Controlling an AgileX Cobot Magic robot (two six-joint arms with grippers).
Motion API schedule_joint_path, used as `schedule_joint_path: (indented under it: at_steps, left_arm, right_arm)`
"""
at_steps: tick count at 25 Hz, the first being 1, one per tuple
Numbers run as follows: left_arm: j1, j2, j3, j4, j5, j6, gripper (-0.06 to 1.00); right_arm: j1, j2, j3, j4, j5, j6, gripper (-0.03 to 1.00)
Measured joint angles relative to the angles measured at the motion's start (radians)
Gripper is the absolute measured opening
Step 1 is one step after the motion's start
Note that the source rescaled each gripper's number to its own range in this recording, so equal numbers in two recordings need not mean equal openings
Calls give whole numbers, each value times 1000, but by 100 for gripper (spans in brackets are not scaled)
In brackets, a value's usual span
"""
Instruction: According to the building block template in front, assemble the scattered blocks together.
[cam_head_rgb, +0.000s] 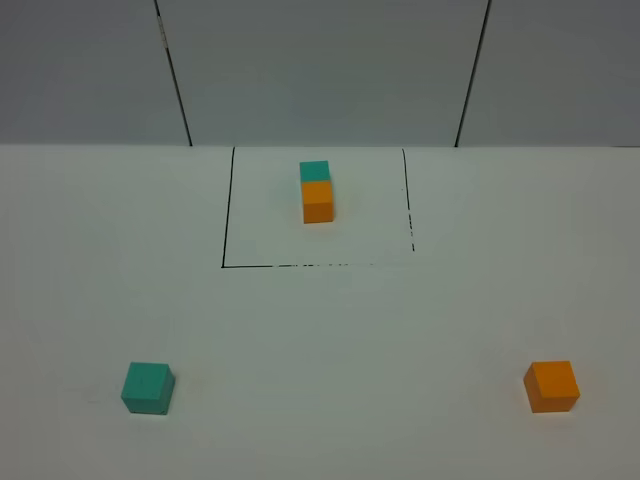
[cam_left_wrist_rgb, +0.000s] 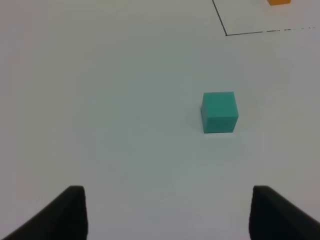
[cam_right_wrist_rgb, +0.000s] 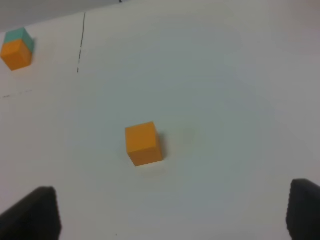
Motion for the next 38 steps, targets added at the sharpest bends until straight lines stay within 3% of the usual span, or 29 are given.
schedule_joint_path:
  at_steps: [24, 33, 38]
  left_arm:
    - [0, 29, 1, 0, 0, -20, 45]
    - [0, 397, -4, -9, -3, -75, 51]
    - [0, 692, -111, -18, -1, -75, 52]
  right_arm:
    - [0, 0, 0, 0, 0, 0, 81]
    - [0, 0, 0, 0, 0, 0, 81]
    - [0, 0, 0, 0, 0, 0, 81]
